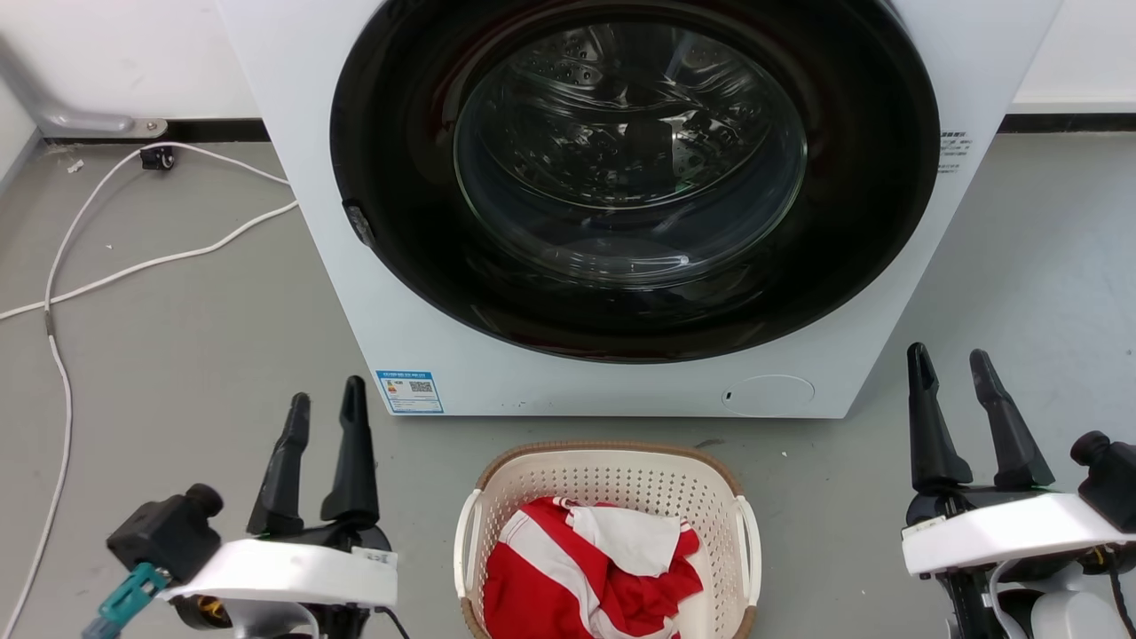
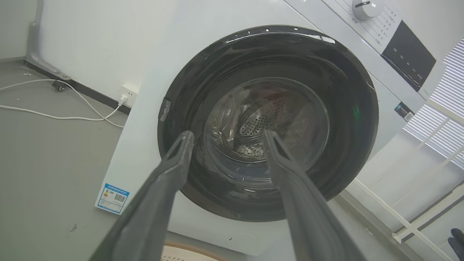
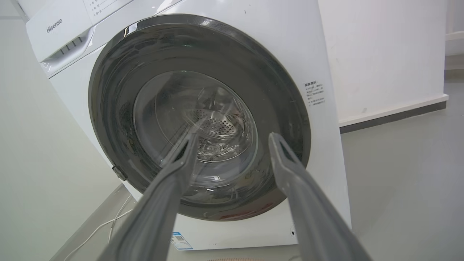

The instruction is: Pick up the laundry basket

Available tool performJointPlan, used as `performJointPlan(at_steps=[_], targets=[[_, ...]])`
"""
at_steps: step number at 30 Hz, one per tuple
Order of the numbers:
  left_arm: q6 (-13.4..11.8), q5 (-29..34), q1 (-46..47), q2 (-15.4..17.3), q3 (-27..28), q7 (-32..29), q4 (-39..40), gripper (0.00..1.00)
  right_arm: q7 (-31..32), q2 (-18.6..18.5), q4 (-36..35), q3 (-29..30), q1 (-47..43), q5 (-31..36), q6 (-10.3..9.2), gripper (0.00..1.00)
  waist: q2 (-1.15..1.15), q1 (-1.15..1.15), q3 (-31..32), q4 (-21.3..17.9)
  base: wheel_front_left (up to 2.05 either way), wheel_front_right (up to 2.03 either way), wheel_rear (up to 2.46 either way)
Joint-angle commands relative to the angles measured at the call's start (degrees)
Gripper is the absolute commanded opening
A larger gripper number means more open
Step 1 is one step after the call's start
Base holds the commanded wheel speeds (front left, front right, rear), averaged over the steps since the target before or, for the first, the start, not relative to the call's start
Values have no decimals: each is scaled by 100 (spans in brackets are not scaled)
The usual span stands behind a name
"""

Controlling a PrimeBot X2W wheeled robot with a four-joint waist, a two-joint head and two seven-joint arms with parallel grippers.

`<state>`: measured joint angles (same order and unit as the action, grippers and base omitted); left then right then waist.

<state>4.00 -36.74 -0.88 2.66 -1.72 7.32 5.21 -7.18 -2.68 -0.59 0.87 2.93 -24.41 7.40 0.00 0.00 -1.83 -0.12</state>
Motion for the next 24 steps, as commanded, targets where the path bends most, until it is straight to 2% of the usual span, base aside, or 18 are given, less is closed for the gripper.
performJointPlan(at_steps=[1,8,18,24], targets=[[60,316,3,21,-76,71,131,100,-78,-20,-103,-5,25,275,12,100,0,0,7,3,0,0,0],[88,971,-60,23,-254,165,103,100,-168,-22,-95,15,-36,637,12,100,0,0,7,-2,0,0,0],[-86,1728,-87,193,-634,307,161,100,-314,-24,8,17,-92,1171,12,100,0,0,-42,-25,0,0,0],[-207,1962,-112,231,-814,383,127,100,-396,-25,170,69,-164,1359,12,100,0,0,-69,-25,0,0,0]])
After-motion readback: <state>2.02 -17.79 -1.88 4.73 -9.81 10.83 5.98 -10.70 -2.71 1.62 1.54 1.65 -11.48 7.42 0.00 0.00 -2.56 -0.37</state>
